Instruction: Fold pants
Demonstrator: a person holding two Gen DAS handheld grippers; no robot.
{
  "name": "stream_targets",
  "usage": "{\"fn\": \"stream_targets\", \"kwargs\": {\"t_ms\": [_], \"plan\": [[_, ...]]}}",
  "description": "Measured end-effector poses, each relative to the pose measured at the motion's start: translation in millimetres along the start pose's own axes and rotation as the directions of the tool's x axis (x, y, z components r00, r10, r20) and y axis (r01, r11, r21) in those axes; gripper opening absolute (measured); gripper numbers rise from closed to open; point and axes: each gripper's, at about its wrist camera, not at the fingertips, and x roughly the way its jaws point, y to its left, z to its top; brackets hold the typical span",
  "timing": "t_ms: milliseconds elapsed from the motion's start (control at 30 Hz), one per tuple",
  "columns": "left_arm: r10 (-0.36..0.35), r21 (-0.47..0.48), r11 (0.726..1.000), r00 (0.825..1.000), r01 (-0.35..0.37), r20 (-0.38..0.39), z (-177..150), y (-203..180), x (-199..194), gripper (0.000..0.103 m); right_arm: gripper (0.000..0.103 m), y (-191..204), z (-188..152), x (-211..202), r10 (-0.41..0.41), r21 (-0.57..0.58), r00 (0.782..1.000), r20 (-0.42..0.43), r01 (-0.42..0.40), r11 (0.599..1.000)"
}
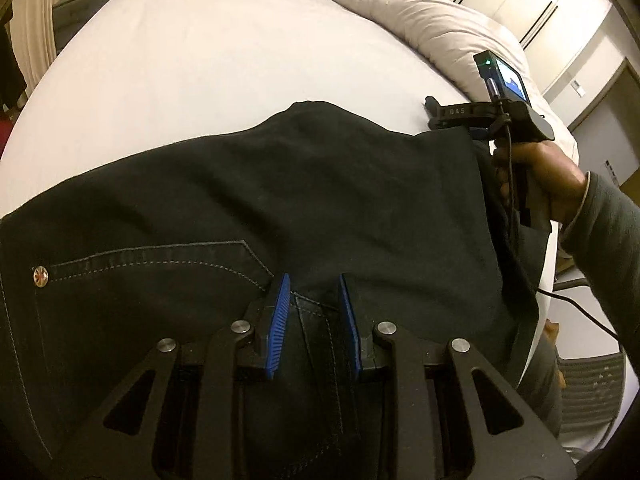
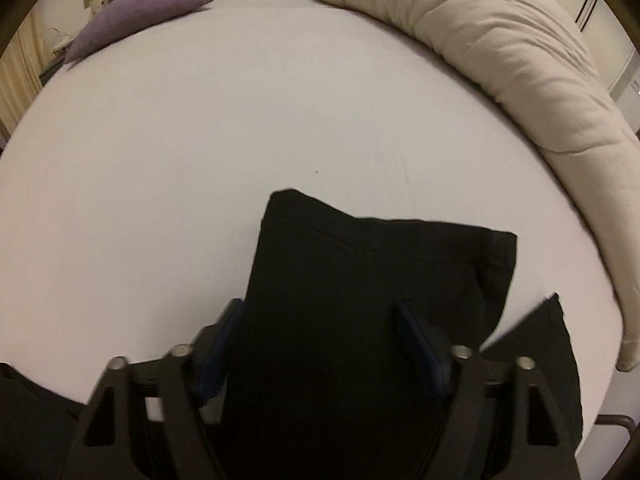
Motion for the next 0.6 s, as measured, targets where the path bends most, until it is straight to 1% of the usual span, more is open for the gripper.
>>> {"fn": "stream_targets", "kwargs": {"t_ms": [33,67,100,133,200,267,333,367,433,467,500,533,567,600], "plan": [[0.003,0.002,1.0,1.0,-0.003,0.0,-0.6,-1.5,-1.3,0.024,0.039,-3.3,1.1,1.4,0.004,0.001,1.0,-0.004,-0.004,1.0],[0.006,0.004,1.0,1.0,-0.006,0.0,-0.7,-3.8,-0.7,0.024,0.03,-7.4,2.7,0.1,0.01,0.006,1.0,-0.003,-0.01,1.0],[0.01,0.006,1.0,1.0,-0.01,-0.001,-0.6,-5.3,-0.3,0.024,0.011,-11.8,4.4,-1.7,0.022,0.016,1.0,-0.003,-0.022,1.0],[0.013,0.008,1.0,1.0,-0.013,-0.001,-0.8,-5.0,2.5,0.024,0.007,-15.9,5.7,-4.3,0.039,0.032,0.999,-0.002,-0.039,0.999],[0.017,0.008,1.0,1.0,-0.017,-0.001,-3.1,-1.4,1.6,0.024,0.005,-32.9,6.7,-16.9,0.061,0.082,0.998,0.034,-0.063,0.995],[0.021,0.009,1.0,1.0,-0.021,-0.001,-4.8,1.6,5.1,0.024,0.004,-58.1,-0.2,-37.3,0.092,0.16,0.99,0.106,-0.108,0.981],[0.024,0.008,1.0,1.0,-0.024,0.0,-4.5,-3.2,7.5,0.024,0.004,-88.2,-15.6,-61.5,0.128,0.245,0.973,0.191,-0.174,0.954],[0.026,0.006,1.0,1.0,-0.026,0.002,-4.4,-3.6,7.7,0.024,0.004,-108.7,-28.1,-74.9,0.142,0.297,0.961,0.238,-0.211,0.931],[0.032,0.006,0.999,0.999,-0.032,0.002,-3.5,-3.4,7.1,0.024,0.004,-152.0,-59.7,-98.3,0.139,0.399,0.935,0.325,-0.269,0.877],[0.037,0.006,0.999,0.999,-0.037,0.001,-2.9,-4.7,7.8,0.024,0.004,-171.4,-77.8,-106.7,0.127,0.453,0.924,0.361,-0.293,0.842],[0.042,0.007,0.999,0.999,-0.042,0.0,-2.7,-5.1,7.8,0.024,0.004,-193.1,-98.3,-110.6,0.117,0.514,0.912,0.393,-0.323,0.795],[0.048,0.008,0.999,0.999,-0.048,0.0,-2.9,-6.1,9.0,0.024,0.005,-222.4,-127.4,-107.2,0.098,0.611,0.906,0.411,-0.354,0.708],[0.054,0.009,0.999,0.999,-0.054,-0.002,-2.2,-6.6,9.3,0.024,0.005,-242.2,-146.6,-97.6,0.103,0.674,0.906,0.411,-0.378,0.635],[0.063,0.013,0.998,0.998,-0.063,-0.005,-1.7,-8.8,10.4,0.024,0.009,-258.9,-159.5,-82.6,0.128,0.714,0.906,0.403,-0.399,0.576]]}}
